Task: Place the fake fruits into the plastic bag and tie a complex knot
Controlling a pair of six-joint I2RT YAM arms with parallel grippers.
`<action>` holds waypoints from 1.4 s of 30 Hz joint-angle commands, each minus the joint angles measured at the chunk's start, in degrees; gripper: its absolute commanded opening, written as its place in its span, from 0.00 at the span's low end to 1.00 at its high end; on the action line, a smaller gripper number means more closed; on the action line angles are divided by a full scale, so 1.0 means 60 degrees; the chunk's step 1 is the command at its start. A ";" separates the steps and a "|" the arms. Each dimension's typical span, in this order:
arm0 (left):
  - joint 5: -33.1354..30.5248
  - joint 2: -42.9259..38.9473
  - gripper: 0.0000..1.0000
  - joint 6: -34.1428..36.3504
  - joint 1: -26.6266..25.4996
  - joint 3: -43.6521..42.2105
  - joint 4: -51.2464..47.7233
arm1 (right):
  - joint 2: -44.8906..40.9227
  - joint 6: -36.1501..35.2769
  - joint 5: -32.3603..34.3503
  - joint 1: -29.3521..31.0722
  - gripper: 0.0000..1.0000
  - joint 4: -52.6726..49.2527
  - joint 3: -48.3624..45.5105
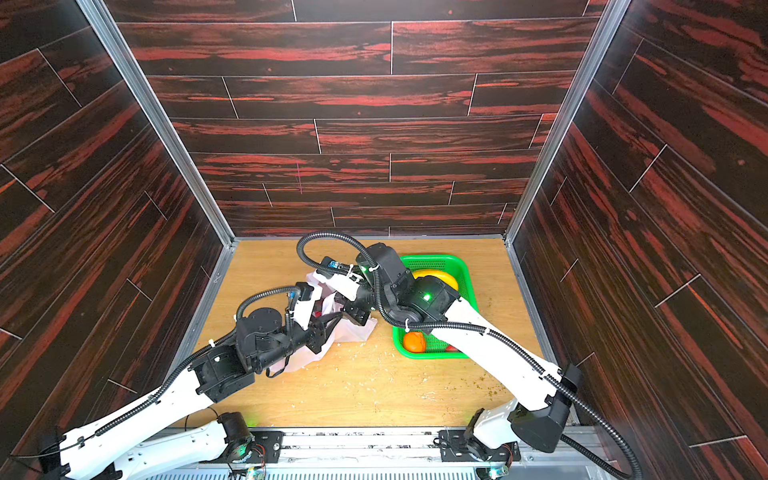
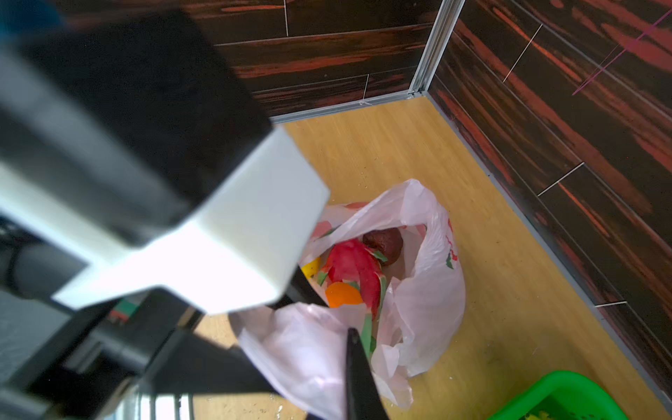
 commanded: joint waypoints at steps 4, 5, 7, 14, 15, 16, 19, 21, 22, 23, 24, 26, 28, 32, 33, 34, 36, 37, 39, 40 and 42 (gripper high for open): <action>-0.0537 -0.0112 0.04 -0.0084 -0.0027 0.0003 0.0122 | 0.0051 0.0523 -0.0867 -0.0252 0.04 -0.0048 0.0304; -0.0659 -0.0155 0.01 -0.0144 -0.0032 -0.0033 0.0103 | -0.0012 0.0524 -0.0975 -0.0306 0.07 -0.0048 0.0263; -0.0800 -0.0314 0.00 -0.0178 -0.0024 -0.0137 0.0118 | -0.0282 0.0503 -0.1216 -0.0507 0.18 0.0036 0.0080; -0.0790 -0.1157 0.00 -0.0283 0.0444 -0.0308 -0.0420 | -0.1554 0.0275 -0.2293 -0.1961 0.54 0.0201 -0.1010; -0.0631 -0.1249 0.00 -0.0380 0.0584 -0.0351 -0.0490 | -0.1675 0.0273 -0.2379 -0.2282 0.57 0.0223 -0.1250; -0.0511 -0.1324 0.00 -0.0471 0.0702 -0.0395 -0.0536 | -0.1734 0.0268 -0.2371 -0.2480 0.59 0.0249 -0.1468; -0.0297 -0.1599 0.00 -0.0726 0.1004 -0.0567 -0.0673 | -0.1654 0.0224 -0.1980 -0.2778 0.67 0.0403 -0.2150; -0.0283 -0.1825 0.00 -0.0847 0.1148 -0.0684 -0.0788 | -0.1401 0.0348 -0.1889 -0.2766 0.70 0.0692 -0.2604; -0.0268 -0.1909 0.00 -0.0891 0.1200 -0.0721 -0.0823 | -0.1253 0.0566 -0.1839 -0.2774 0.71 0.0954 -0.2822; -0.0232 -0.1963 0.00 -0.0944 0.1242 -0.0750 -0.0855 | -0.1080 0.0840 -0.1805 -0.2753 0.71 0.1296 -0.3063; -0.0182 -0.1981 0.00 -0.0975 0.1269 -0.0775 -0.0864 | -0.0900 0.1099 -0.1740 -0.2650 0.72 0.1668 -0.3299; -0.0111 -0.1939 0.00 -0.1027 0.1276 -0.0727 -0.0886 | -0.0636 0.1432 -0.1228 -0.2202 0.75 0.2388 -0.3771; -0.0084 -0.1884 0.00 -0.1026 0.1286 -0.0693 -0.0907 | -0.0422 0.1580 -0.0789 -0.1682 0.80 0.3055 -0.4153; -0.0150 -0.1911 0.00 -0.0926 0.1286 -0.0634 -0.1021 | -0.0014 0.2142 0.0214 -0.1344 0.82 0.3924 -0.4638; -0.0150 -0.1922 0.00 -0.0905 0.1287 -0.0648 -0.1021 | 0.0108 0.2186 0.0308 -0.1292 0.82 0.4021 -0.4635; -0.0139 -0.1909 0.00 -0.0924 0.1302 -0.0663 -0.0990 | 0.0298 0.2210 0.0362 -0.1240 0.82 0.4025 -0.4577; -0.0101 -0.1872 0.00 -0.0952 0.1296 -0.0670 -0.0949 | 0.0649 0.2235 0.0669 -0.1076 0.82 0.3951 -0.4414; -0.0092 -0.1864 0.00 -0.0969 0.1305 -0.0681 -0.0939 | 0.0807 0.2285 0.0898 -0.1007 0.82 0.3984 -0.4383; -0.0098 -0.1878 0.00 -0.0973 0.1301 -0.0714 -0.0908 | 0.1008 0.2418 0.1058 -0.1005 0.77 0.4212 -0.4396; -0.0119 -0.1893 0.00 -0.0969 0.1316 -0.0703 -0.0922 | 0.1093 0.2477 0.1142 -0.0998 0.72 0.4341 -0.4394; -0.0189 -0.1935 0.00 -0.0924 0.1318 -0.0656 -0.1027 | 0.1194 0.2509 0.1124 -0.1005 0.61 0.4337 -0.4294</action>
